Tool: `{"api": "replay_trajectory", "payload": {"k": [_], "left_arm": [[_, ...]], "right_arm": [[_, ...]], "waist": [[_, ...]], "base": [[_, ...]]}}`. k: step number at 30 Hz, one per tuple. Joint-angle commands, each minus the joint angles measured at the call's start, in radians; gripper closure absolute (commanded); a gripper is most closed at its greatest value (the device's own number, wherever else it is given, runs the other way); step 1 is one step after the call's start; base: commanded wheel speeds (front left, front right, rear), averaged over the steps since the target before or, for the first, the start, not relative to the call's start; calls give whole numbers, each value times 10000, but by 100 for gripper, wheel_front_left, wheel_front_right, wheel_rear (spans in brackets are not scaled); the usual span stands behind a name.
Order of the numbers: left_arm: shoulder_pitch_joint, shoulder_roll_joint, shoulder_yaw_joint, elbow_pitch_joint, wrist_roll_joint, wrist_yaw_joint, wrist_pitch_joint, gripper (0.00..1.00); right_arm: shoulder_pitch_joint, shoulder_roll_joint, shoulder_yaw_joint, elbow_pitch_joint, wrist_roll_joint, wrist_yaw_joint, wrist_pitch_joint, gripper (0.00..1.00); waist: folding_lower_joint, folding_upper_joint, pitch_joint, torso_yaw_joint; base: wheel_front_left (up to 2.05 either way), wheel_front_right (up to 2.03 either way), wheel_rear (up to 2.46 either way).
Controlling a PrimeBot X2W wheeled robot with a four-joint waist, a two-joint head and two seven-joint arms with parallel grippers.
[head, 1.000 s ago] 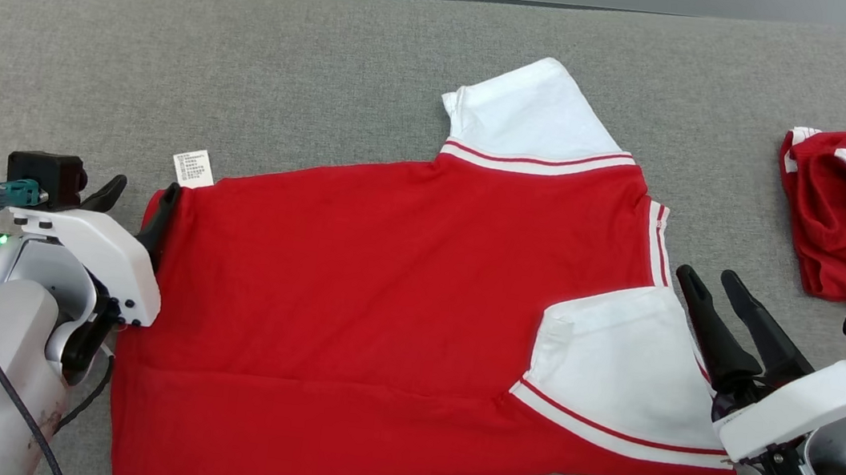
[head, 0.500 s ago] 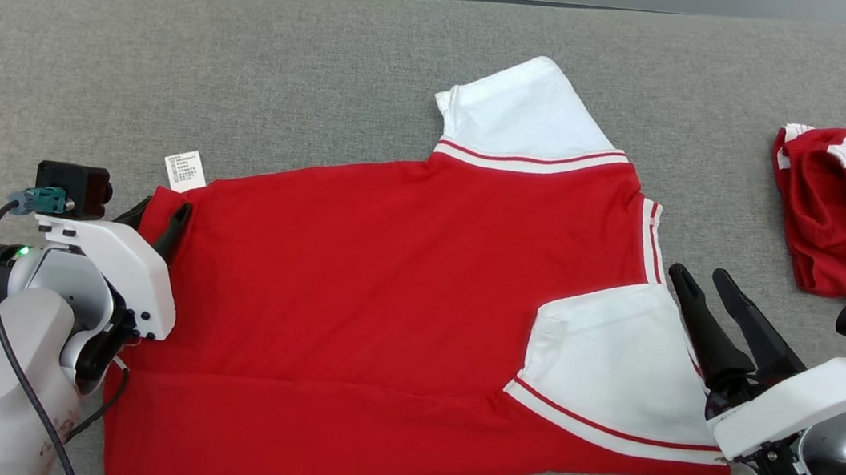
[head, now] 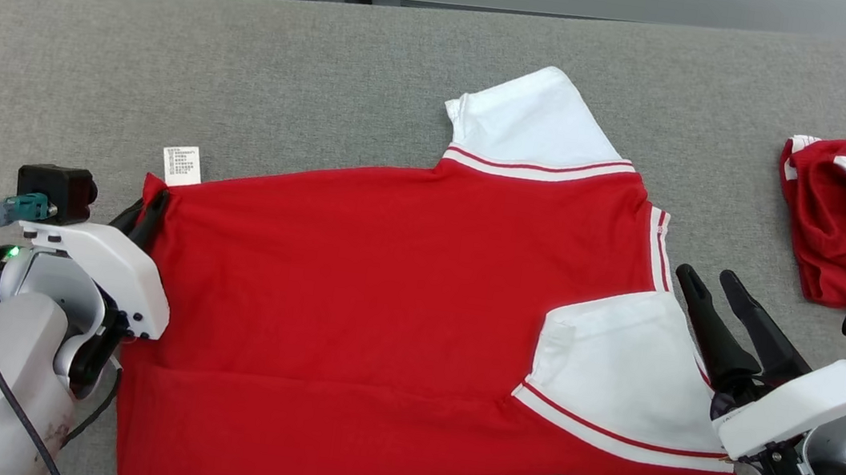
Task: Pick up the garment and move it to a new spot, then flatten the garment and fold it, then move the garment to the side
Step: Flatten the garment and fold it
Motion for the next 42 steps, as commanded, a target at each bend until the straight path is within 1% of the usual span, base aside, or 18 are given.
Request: {"api": "replay_trajectory", "payload": {"k": [1, 3, 4, 8, 12, 16, 17, 22, 25, 29, 34, 38, 42], "left_arm": [[174, 41, 59, -59, -70, 23, -128, 100], [289, 19, 101, -125, -149, 68, -249, 91], [342, 14, 134, -134, -185, 51, -320, 90], [467, -69, 183, -190, -243, 67, -612, 100], [422, -176, 94, -279, -157, 92, -802, 100], [114, -334, 2, -331, -100, 103, -864, 100], [114, -334, 2, -331, -100, 103, -864, 100], [-295, -647, -214, -308, 27, 54, -889, 100], [-564, -920, -367, -205, 87, -2, -925, 100], [-899, -1318, -605, -13, 191, -85, -1008, 100], [-1260, -1724, -805, 300, 273, -197, -1182, 100], [-1483, -1901, -892, 589, 290, -279, -1328, 100], [-1648, -2047, -964, 872, 278, -341, -1406, 100]], "right_arm": [[-25, -73, -40, 49, -16, 1, 13, 0], [-91, -59, -67, 136, -100, 1, 58, 0], [-150, -49, -84, 198, -166, 1, 84, 0], [-569, -13, -152, 536, -550, 1, 280, 0], [-1471, 99, -87, 1103, -1067, 1, 671, 0], [-2892, 161, 131, 2023, -1724, 1, 1189, 0], [-2892, 161, 131, 2023, -1724, 1, 1189, 0], [-4813, 215, 507, 3623, -2385, 1, 1789, 0], [-5837, 165, 641, 4766, -2742, 1, 2050, 0], [-6945, 81, 752, 6220, -3227, 1, 2125, 0], [-7896, -7, 809, 7852, -3879, 0, 2092, 0], [-8504, 8, 593, 9041, -4403, 1, 1862, 0], [-8881, 100, 545, 9920, -4731, 1, 1696, 0]], "waist": [[-1, 0, -97, 124], [-1, 0, -158, 201], [-1, 0, -186, 236], [-1, 0, -240, 337], [-1, 0, -207, 396], [-1, 0, -3, 551], [-1, 0, -3, 551], [-1, 0, 352, 986], [-1, 0, 538, 1382], [-1, 0, 770, 1961], [-1, 0, 1003, 2470], [-1, 0, 1099, 2658], [-1, 0, 1127, 2769]], "base": [[0, 0, 0], [0, 0, 0], [0, 0, 0], [0, 0, 0], [0, 0, 0], [0, 0, 0], [0, 0, 0], [0, 0, 0], [0, 0, 0], [0, 0, 0], [0, 0, 0], [0, 0, 0], [0, 0, 0]]}}
